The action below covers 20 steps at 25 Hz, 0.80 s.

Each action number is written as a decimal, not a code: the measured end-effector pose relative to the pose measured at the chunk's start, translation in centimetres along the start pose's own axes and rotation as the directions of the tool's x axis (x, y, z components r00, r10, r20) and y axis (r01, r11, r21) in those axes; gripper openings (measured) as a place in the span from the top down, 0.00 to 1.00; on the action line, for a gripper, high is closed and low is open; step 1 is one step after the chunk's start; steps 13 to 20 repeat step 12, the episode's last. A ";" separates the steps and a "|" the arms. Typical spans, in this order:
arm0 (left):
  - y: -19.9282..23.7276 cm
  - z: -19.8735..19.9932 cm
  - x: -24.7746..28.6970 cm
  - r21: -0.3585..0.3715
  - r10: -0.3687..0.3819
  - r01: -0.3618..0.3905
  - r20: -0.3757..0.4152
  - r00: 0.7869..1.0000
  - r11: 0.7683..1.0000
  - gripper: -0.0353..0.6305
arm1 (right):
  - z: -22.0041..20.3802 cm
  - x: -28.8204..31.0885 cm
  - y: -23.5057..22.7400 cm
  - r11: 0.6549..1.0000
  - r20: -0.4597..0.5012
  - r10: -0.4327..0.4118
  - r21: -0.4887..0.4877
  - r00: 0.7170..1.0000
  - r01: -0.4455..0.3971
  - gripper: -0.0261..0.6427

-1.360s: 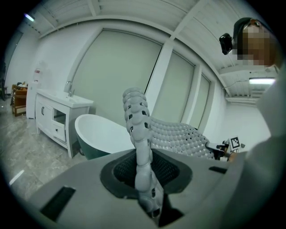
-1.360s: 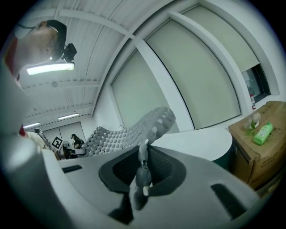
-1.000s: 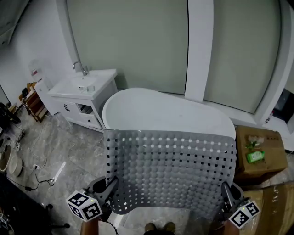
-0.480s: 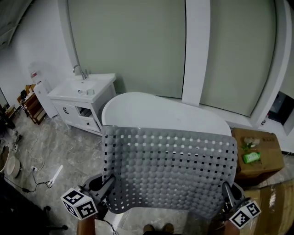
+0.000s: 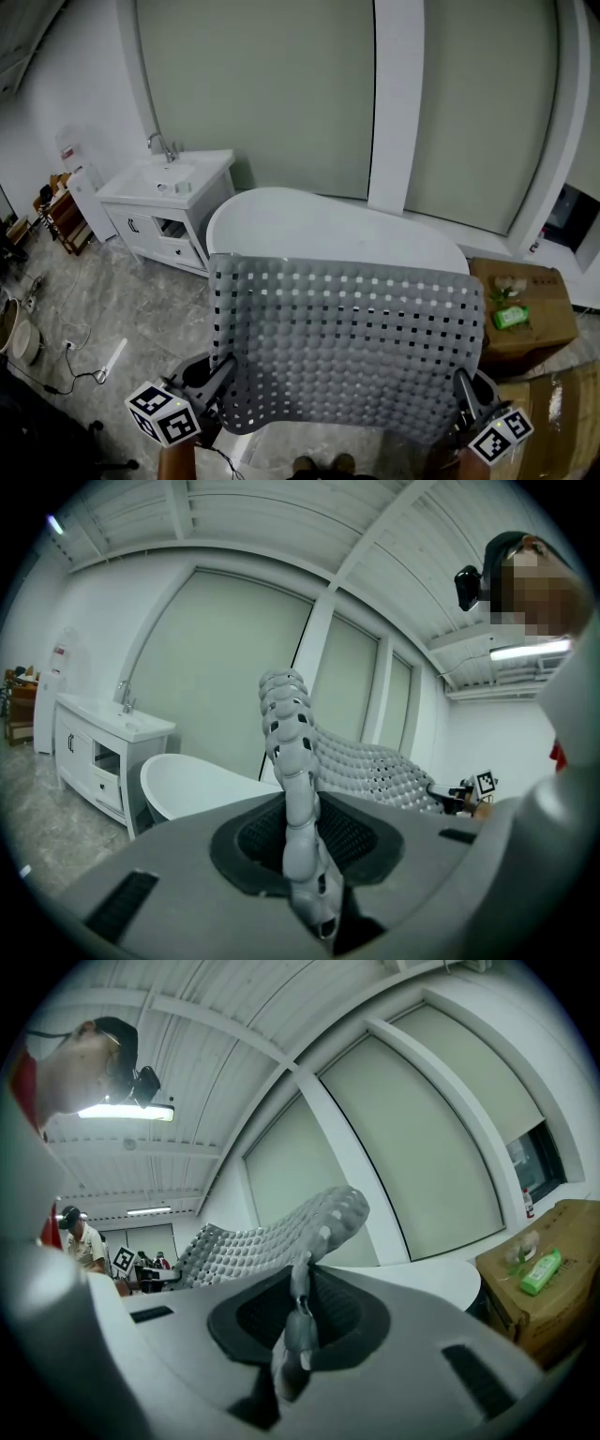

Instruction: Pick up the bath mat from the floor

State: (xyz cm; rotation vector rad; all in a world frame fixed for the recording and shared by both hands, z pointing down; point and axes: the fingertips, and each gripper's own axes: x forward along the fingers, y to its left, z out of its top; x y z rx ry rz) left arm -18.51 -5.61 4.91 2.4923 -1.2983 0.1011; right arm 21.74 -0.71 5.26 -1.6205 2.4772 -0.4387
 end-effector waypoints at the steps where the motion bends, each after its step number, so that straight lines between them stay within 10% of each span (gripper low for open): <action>1: -0.1 -0.1 0.0 -0.001 -0.001 0.001 -0.001 1.000 1.000 0.83 | 0.0 -0.1 0.0 1.000 0.000 0.000 0.001 1.000 0.000 0.89; 20: -0.5 -0.7 0.2 0.008 0.003 -0.003 -0.011 1.000 1.000 0.83 | -0.6 -0.4 -0.4 1.000 -0.010 -0.001 0.003 1.000 0.001 0.89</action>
